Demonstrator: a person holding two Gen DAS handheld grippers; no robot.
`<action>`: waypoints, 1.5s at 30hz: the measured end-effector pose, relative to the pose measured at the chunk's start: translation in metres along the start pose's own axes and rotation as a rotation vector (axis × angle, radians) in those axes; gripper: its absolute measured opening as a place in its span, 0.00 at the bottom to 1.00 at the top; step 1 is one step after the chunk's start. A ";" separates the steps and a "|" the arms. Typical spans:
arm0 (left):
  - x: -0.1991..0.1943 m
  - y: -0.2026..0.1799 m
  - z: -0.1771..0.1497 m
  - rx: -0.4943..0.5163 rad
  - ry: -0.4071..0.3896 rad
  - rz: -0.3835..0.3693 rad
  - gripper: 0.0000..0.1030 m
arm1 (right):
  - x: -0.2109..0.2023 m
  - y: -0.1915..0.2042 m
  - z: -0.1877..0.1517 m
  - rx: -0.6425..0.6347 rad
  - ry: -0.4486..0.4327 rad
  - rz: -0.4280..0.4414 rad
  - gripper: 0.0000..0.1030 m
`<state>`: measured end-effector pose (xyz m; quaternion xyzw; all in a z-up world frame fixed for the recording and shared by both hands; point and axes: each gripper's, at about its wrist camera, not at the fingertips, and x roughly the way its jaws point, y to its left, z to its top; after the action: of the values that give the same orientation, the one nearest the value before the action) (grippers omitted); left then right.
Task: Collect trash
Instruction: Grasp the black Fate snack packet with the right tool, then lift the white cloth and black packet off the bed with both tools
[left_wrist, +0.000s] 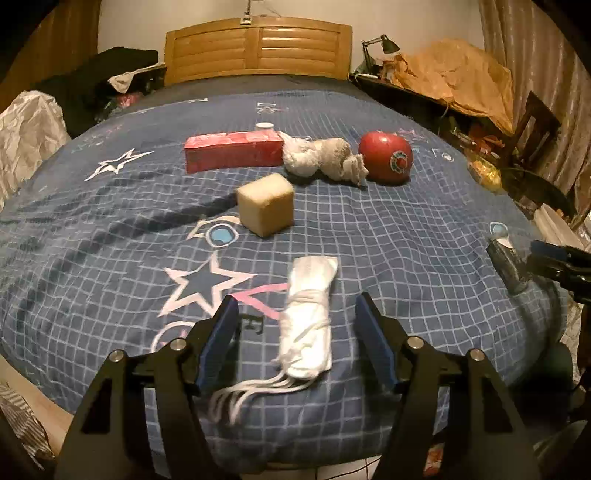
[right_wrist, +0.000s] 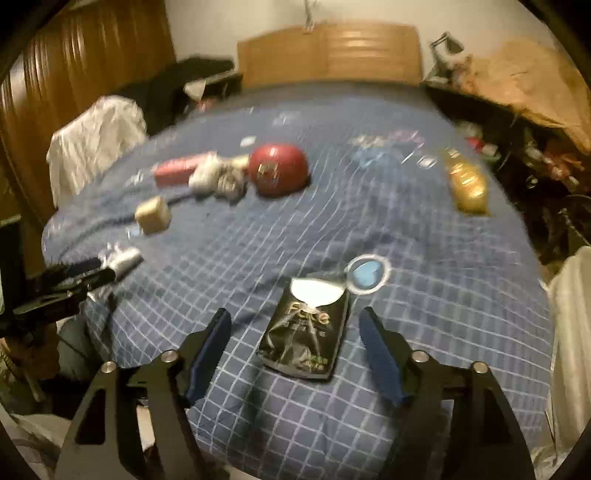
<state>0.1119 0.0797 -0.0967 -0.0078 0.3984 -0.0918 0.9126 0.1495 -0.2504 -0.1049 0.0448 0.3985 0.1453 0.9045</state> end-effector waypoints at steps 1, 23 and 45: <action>-0.001 0.002 0.000 -0.010 -0.002 0.002 0.61 | -0.004 0.000 -0.002 0.009 -0.017 -0.003 0.72; 0.015 -0.013 -0.014 0.069 -0.007 0.019 0.27 | 0.027 0.009 -0.030 0.086 -0.020 -0.117 0.46; -0.028 -0.029 0.012 0.020 -0.119 0.099 0.25 | -0.040 0.031 -0.013 0.054 -0.182 -0.021 0.46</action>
<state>0.0974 0.0552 -0.0661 0.0157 0.3423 -0.0499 0.9381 0.1073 -0.2334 -0.0793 0.0779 0.3189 0.1205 0.9369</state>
